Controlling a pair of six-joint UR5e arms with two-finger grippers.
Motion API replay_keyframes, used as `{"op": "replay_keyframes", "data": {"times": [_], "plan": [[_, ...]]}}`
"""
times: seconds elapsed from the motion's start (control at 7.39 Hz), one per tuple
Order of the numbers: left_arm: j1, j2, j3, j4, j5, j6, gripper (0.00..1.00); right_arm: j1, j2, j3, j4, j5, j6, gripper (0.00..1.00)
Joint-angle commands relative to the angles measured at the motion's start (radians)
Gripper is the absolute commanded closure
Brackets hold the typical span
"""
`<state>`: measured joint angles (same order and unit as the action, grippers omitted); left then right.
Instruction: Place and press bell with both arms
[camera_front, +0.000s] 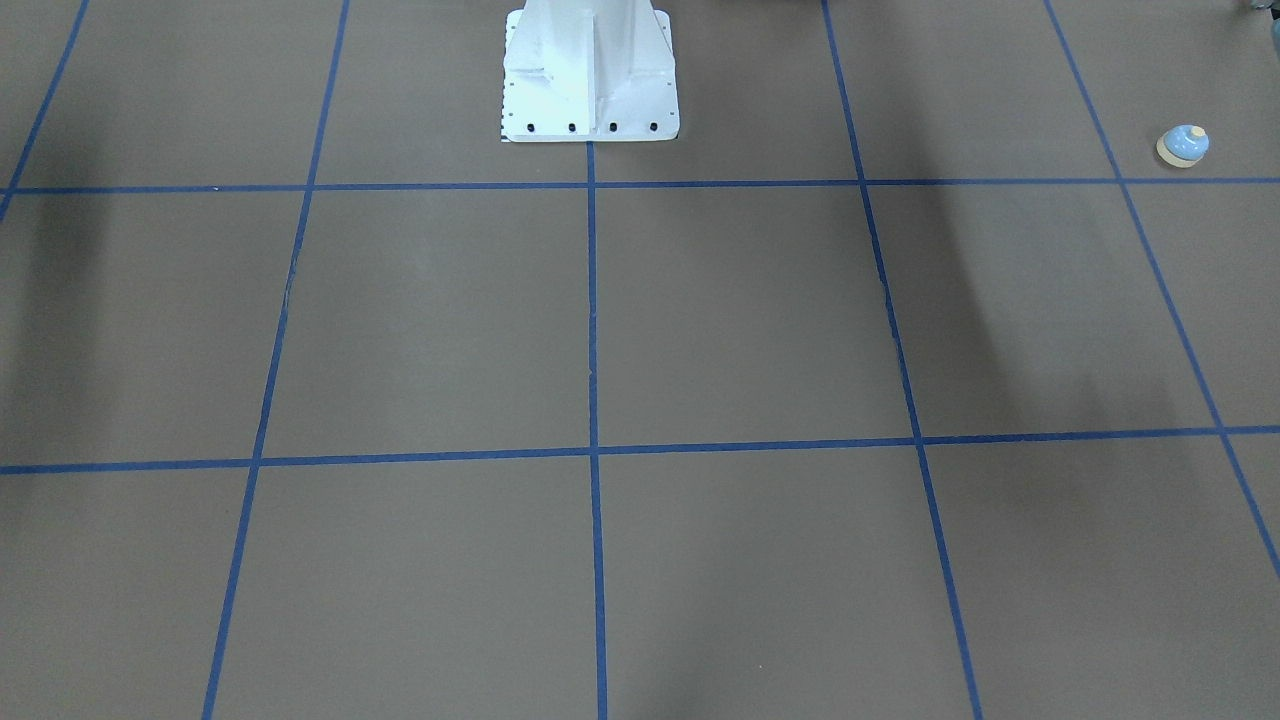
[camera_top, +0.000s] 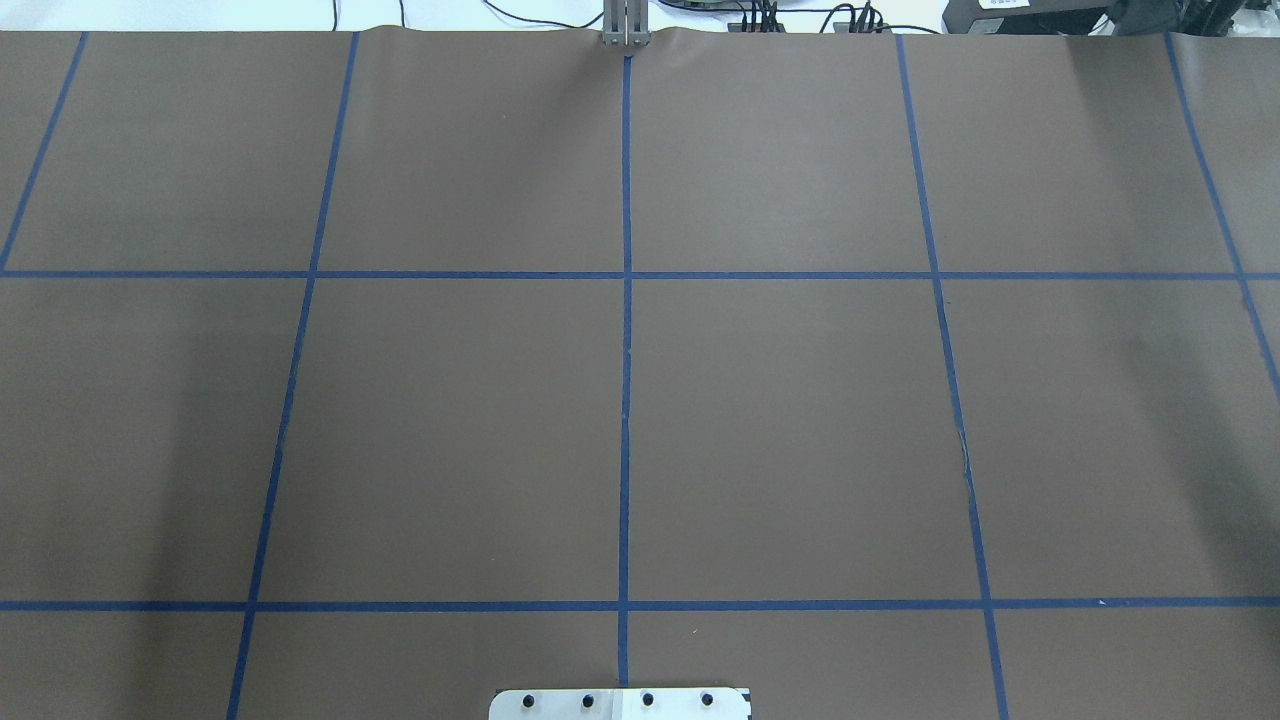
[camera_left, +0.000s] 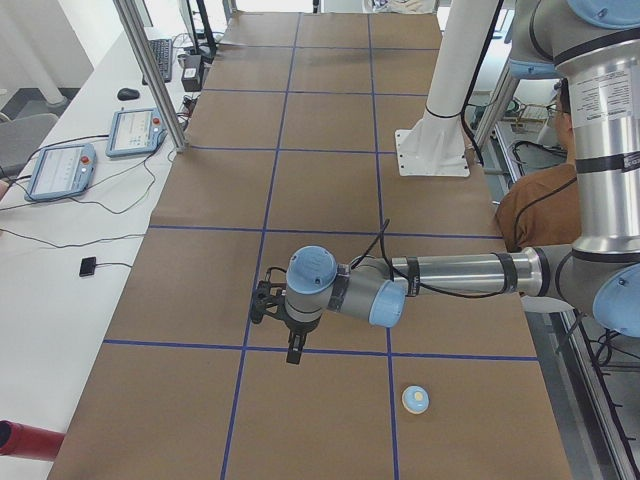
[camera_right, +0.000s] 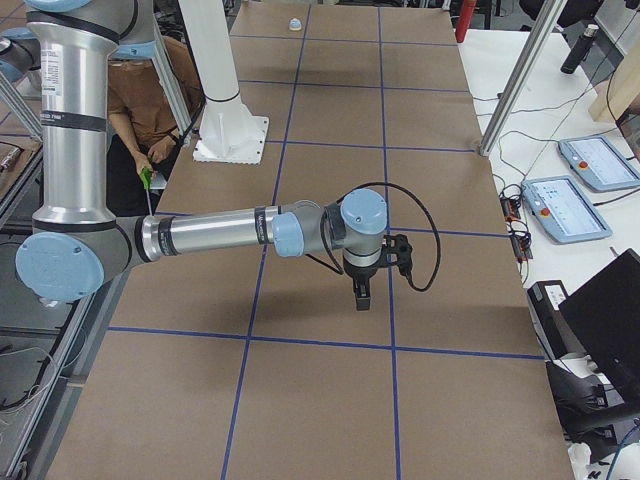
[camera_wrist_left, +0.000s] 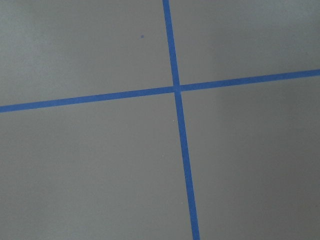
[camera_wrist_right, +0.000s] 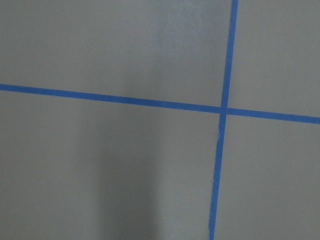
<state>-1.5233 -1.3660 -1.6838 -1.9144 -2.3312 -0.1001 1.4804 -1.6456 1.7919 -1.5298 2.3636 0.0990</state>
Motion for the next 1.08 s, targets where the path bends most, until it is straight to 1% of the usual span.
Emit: {"op": "replay_keyframes", "data": {"times": [0.0,0.27,0.54,0.68,0.81,0.95], "plan": [[0.000,0.002,0.016,0.003,-0.002,-0.003,0.00,0.000,-0.010,-0.009,0.002,0.002,-0.002,0.00],[0.009,-0.001,0.056,0.005,-0.005,0.000,0.00,0.000,-0.014,-0.016,0.002,0.003,-0.002,0.00],[0.070,0.002,0.077,0.008,-0.004,-0.004,0.00,-0.002,-0.014,-0.017,0.002,0.005,-0.002,0.00],[0.077,0.002,0.117,0.006,-0.007,-0.004,0.00,-0.002,-0.013,-0.017,0.000,0.011,-0.001,0.00],[0.125,0.002,0.128,0.020,-0.007,-0.003,0.00,-0.002,-0.014,-0.014,0.002,0.029,-0.002,0.00],[0.159,0.002,0.140,0.062,-0.008,-0.003,0.00,-0.002,-0.013,-0.016,0.002,0.049,-0.002,0.00]]}}
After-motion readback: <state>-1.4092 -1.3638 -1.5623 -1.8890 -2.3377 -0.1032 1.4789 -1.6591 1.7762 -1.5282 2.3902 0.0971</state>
